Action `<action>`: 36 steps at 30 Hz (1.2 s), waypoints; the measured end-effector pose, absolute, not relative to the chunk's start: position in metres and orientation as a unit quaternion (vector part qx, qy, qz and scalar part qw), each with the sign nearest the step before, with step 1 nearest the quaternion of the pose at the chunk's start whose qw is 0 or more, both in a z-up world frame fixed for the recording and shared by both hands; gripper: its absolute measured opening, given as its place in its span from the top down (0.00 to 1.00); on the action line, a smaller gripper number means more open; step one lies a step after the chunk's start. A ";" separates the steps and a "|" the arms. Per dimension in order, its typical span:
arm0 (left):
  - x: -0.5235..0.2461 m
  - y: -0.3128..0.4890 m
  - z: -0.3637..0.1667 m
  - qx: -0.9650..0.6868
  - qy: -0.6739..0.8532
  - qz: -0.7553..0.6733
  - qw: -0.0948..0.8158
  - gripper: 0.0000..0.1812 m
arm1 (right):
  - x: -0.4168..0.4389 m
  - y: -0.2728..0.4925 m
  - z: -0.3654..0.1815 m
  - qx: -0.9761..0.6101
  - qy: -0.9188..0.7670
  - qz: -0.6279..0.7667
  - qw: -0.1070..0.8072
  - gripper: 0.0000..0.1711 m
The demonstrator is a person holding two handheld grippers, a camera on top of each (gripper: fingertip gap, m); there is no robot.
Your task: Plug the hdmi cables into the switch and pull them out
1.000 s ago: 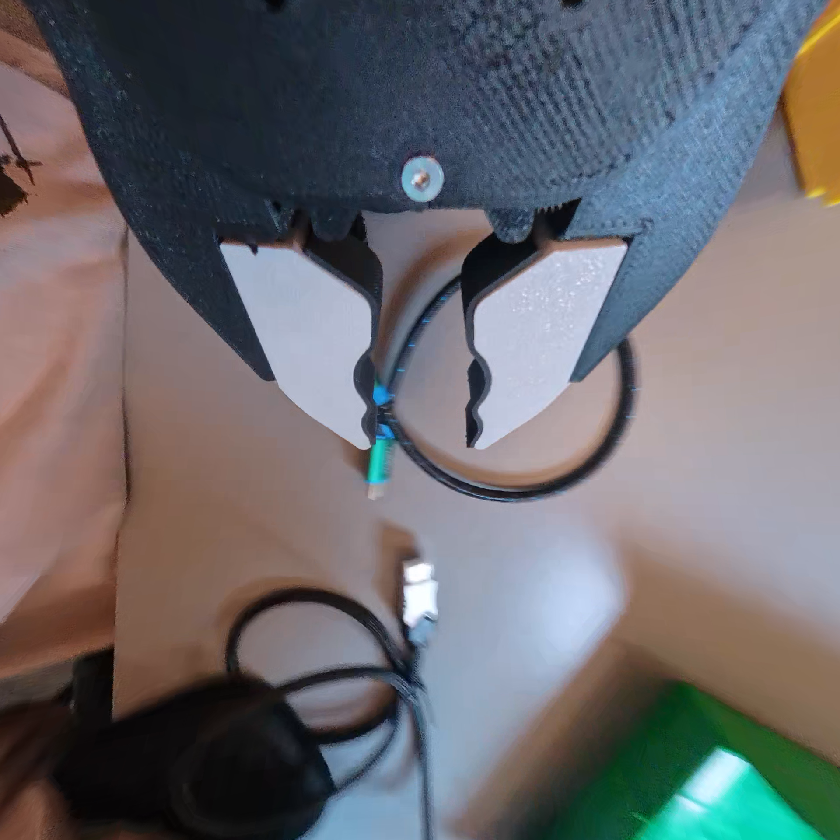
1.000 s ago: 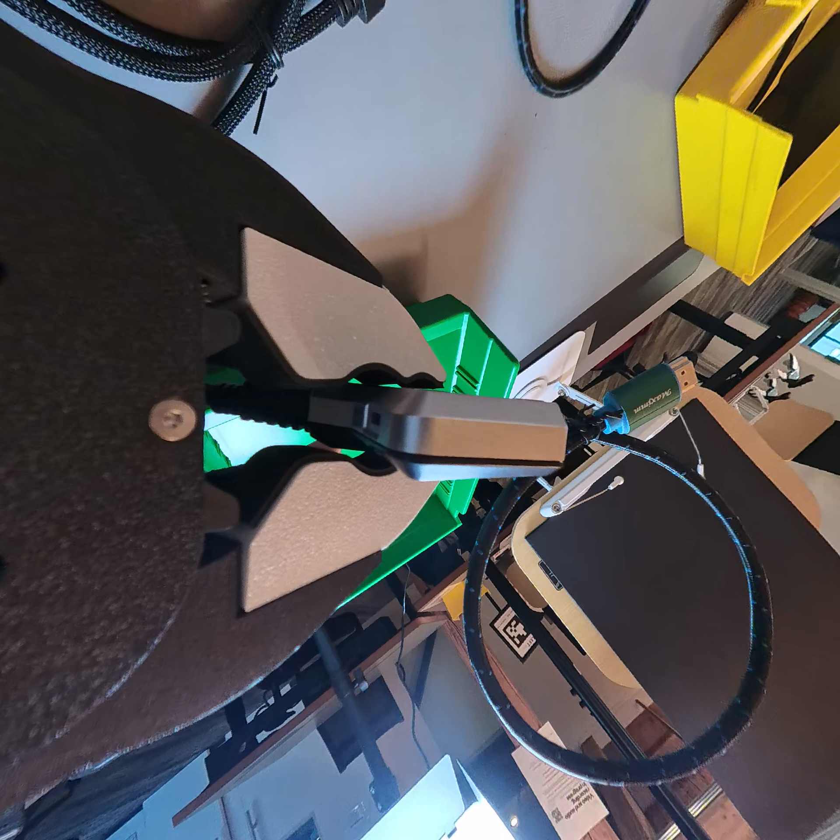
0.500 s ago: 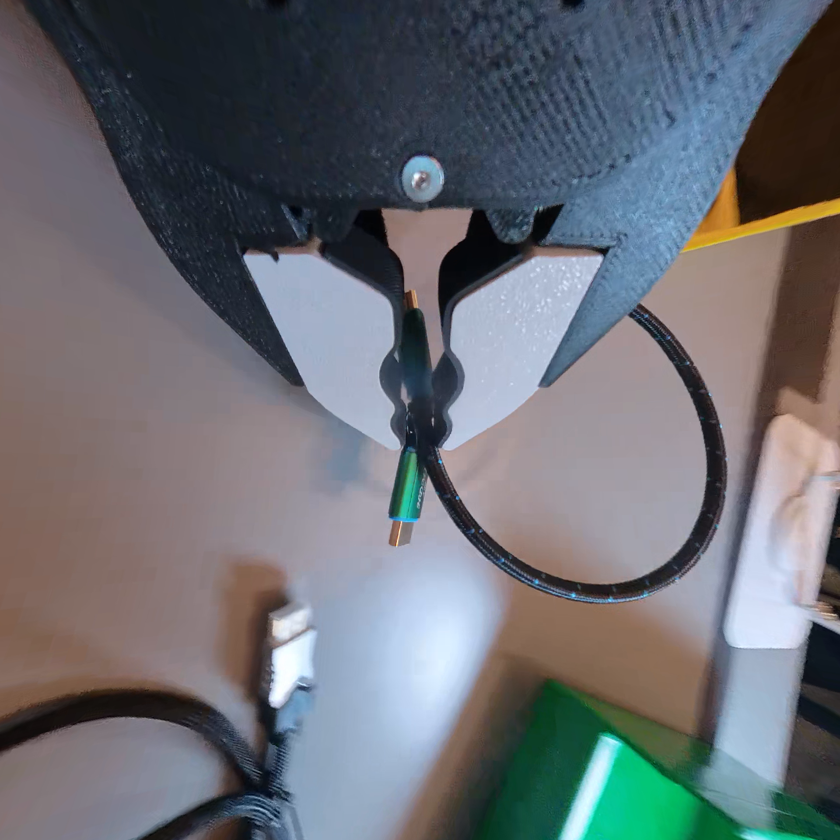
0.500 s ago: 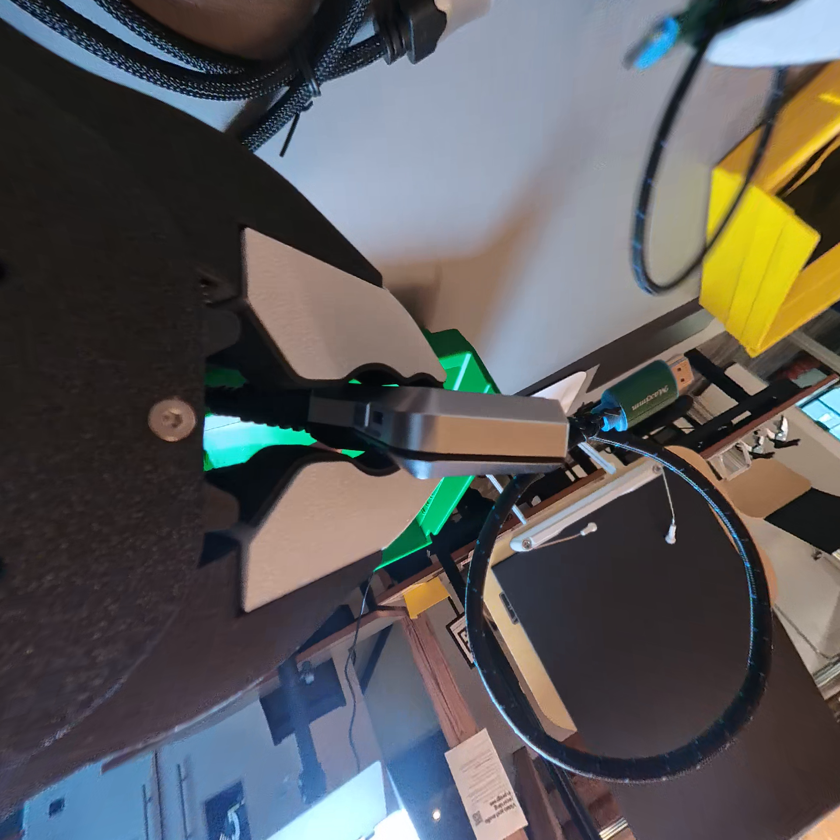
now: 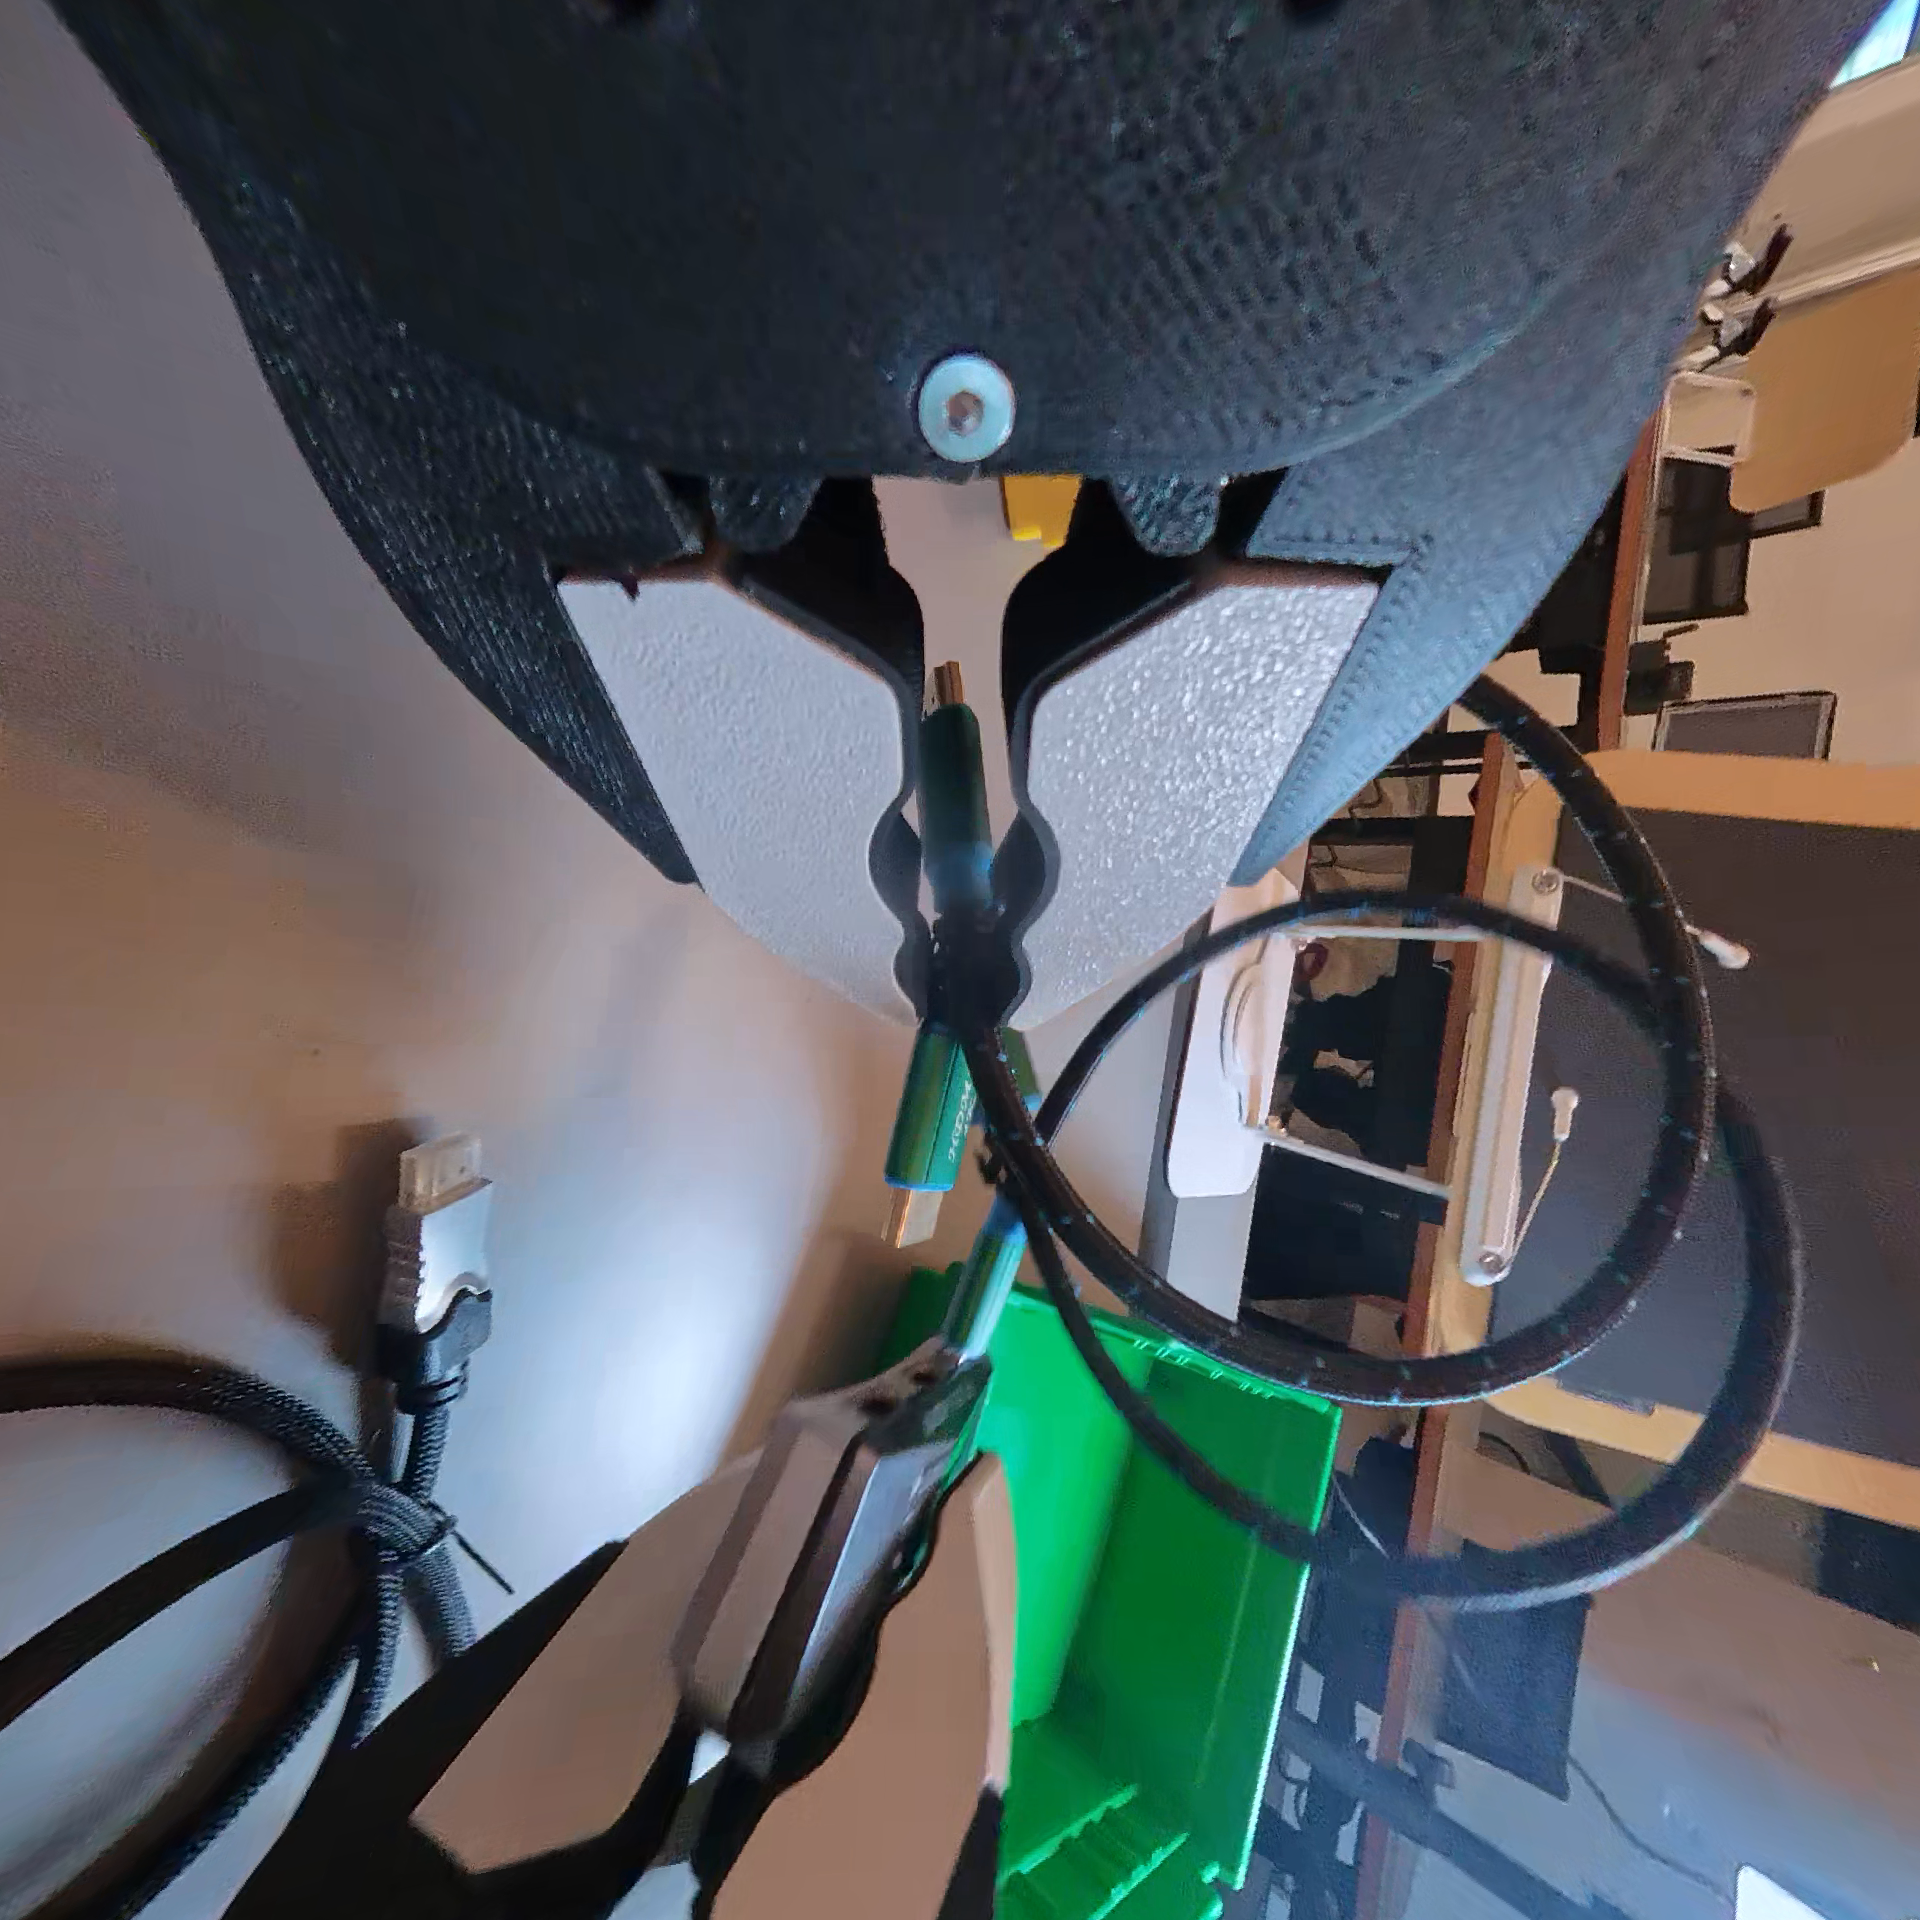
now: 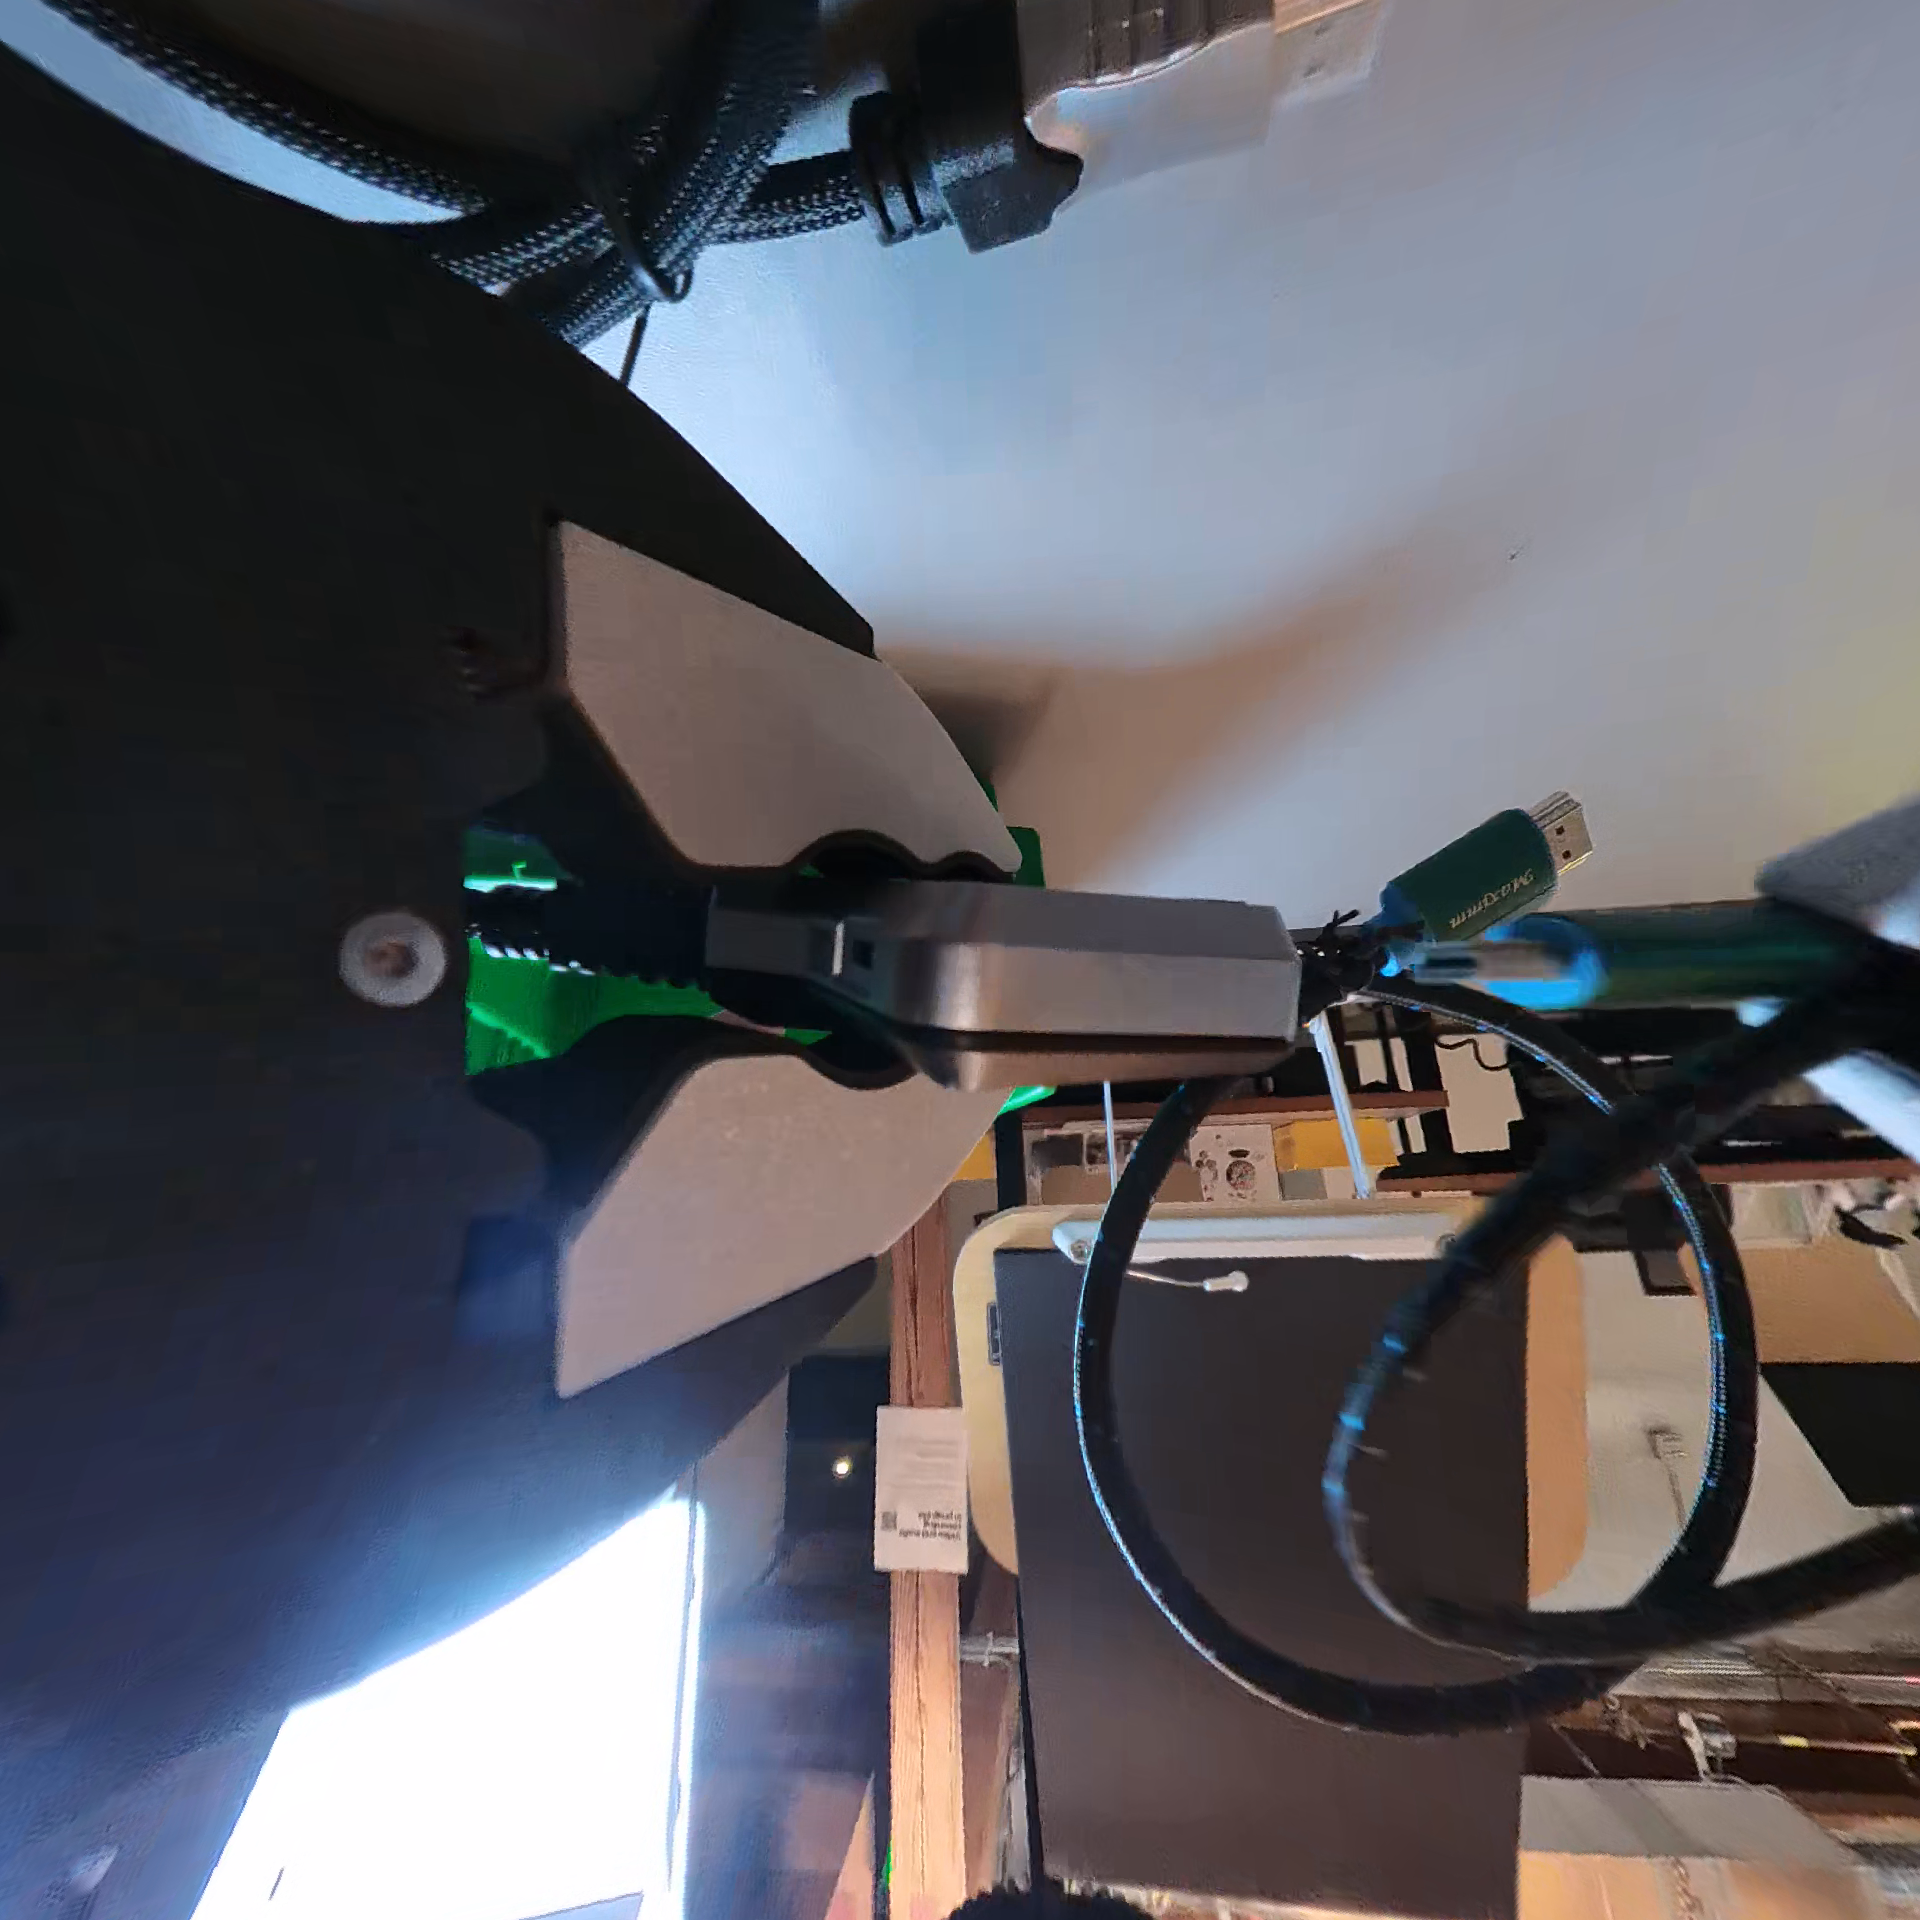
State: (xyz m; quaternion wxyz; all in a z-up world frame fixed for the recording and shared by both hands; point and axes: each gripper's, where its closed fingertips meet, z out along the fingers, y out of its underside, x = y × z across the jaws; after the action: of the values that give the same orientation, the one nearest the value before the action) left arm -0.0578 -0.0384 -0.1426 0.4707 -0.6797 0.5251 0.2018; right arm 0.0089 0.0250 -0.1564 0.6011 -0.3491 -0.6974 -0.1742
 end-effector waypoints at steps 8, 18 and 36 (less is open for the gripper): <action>-0.047 -0.038 -0.157 -0.667 0.525 0.226 0.479 0.94 | -0.006 0.010 -0.160 -0.316 -0.709 -0.172 0.607 0.86; -0.040 -0.046 -0.144 -0.650 0.510 0.186 0.532 0.94 | -0.004 0.005 -0.153 -0.286 -0.698 -0.161 0.636 0.86; -0.038 -0.054 -0.148 -0.657 0.520 0.155 0.524 0.94 | -0.003 0.006 -0.158 -0.276 -0.701 -0.176 0.634 0.86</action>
State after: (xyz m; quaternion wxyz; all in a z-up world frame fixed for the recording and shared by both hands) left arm -0.0376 -0.0537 -0.1482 0.5237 -0.6570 0.5199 0.1545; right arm -0.0031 0.0057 -0.1580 0.6340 -0.2761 -0.7006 -0.1761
